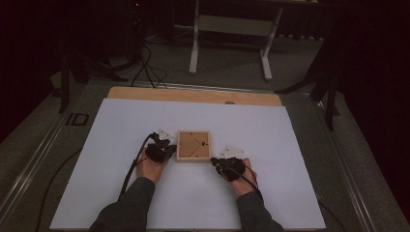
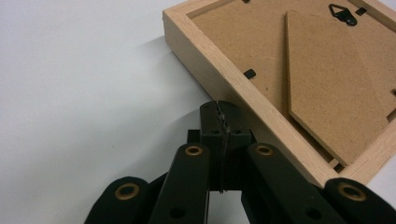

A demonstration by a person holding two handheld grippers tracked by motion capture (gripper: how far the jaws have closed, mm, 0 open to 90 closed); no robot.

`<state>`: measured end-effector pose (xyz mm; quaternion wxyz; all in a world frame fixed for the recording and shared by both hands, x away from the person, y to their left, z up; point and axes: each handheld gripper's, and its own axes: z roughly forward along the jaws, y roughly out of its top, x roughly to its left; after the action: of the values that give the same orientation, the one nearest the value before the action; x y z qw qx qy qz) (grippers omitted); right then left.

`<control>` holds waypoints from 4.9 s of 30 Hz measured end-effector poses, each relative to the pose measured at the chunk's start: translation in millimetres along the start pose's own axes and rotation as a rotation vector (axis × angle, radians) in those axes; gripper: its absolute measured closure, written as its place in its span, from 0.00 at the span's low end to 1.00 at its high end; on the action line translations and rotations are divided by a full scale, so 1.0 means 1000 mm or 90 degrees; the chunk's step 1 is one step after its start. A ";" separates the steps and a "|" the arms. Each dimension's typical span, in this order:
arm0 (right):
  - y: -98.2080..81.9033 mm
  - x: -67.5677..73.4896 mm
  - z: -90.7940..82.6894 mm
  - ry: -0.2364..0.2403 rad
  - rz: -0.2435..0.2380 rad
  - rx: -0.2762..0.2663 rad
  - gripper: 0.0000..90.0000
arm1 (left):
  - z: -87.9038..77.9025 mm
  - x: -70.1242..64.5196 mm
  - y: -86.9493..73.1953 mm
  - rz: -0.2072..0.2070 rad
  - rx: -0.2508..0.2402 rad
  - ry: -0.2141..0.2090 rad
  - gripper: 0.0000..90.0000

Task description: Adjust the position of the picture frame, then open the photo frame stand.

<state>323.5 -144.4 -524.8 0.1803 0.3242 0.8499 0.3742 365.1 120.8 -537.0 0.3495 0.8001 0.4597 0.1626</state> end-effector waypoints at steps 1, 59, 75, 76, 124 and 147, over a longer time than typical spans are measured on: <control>0.000 0.000 0.000 0.001 0.002 -0.001 0.99 | 0.000 0.000 0.000 -0.001 -0.001 0.002 1.00; 0.003 -0.003 0.003 -0.017 0.042 -0.062 1.00 | -0.041 -0.025 0.004 0.042 -0.078 -0.066 0.56; 0.006 0.000 0.006 -0.005 0.036 -0.078 1.00 | -0.018 -0.036 0.018 0.093 -0.049 -0.062 0.52; 0.006 0.000 0.006 -0.005 0.036 -0.078 1.00 | -0.018 -0.036 0.018 0.093 -0.049 -0.062 0.52; 0.004 0.001 0.006 -0.007 0.038 -0.086 1.00 | -0.036 -0.033 0.025 0.081 -0.046 -0.078 0.66; 0.004 0.001 0.006 -0.008 0.040 -0.086 1.00 | -0.045 -0.029 0.005 0.079 0.018 -0.076 0.99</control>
<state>327.7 -138.5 -526.2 0.1953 0.3399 0.8111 0.4342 326.5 112.7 -499.5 0.3542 0.8400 0.3901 0.1295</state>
